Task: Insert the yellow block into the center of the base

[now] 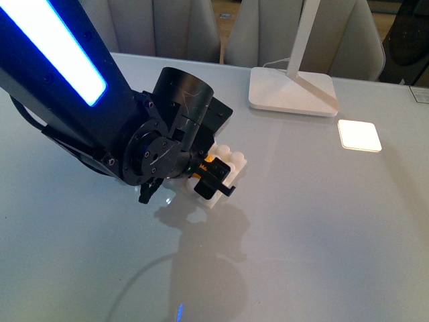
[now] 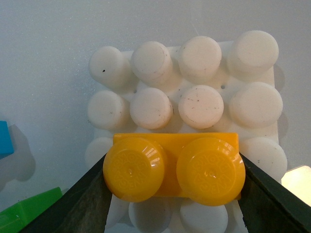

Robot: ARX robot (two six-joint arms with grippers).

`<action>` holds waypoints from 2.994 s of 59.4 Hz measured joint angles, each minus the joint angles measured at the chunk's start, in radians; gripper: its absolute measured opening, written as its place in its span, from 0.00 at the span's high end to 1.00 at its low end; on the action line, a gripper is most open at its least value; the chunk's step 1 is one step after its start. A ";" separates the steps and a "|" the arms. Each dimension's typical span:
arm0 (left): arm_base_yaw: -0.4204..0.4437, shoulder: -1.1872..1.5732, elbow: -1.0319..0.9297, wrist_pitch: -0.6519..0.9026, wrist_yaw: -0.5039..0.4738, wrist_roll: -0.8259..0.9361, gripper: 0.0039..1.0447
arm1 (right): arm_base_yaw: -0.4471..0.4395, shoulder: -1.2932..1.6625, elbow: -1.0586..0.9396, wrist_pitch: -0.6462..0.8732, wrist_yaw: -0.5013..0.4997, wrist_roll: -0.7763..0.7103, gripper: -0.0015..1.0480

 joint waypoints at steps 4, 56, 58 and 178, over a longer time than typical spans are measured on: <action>0.001 0.000 0.003 -0.008 0.002 0.006 0.40 | 0.000 0.000 0.000 0.000 0.000 0.000 0.09; 0.018 -0.016 -0.027 -0.004 0.023 0.002 0.07 | 0.000 0.000 0.000 0.000 0.000 0.000 0.09; 0.018 -0.021 -0.033 -0.007 0.025 0.002 0.07 | 0.000 0.000 0.000 0.000 0.000 0.000 0.09; 0.488 -1.809 -1.265 0.344 0.070 -0.240 0.97 | 0.000 -0.001 0.000 -0.001 0.000 0.000 0.09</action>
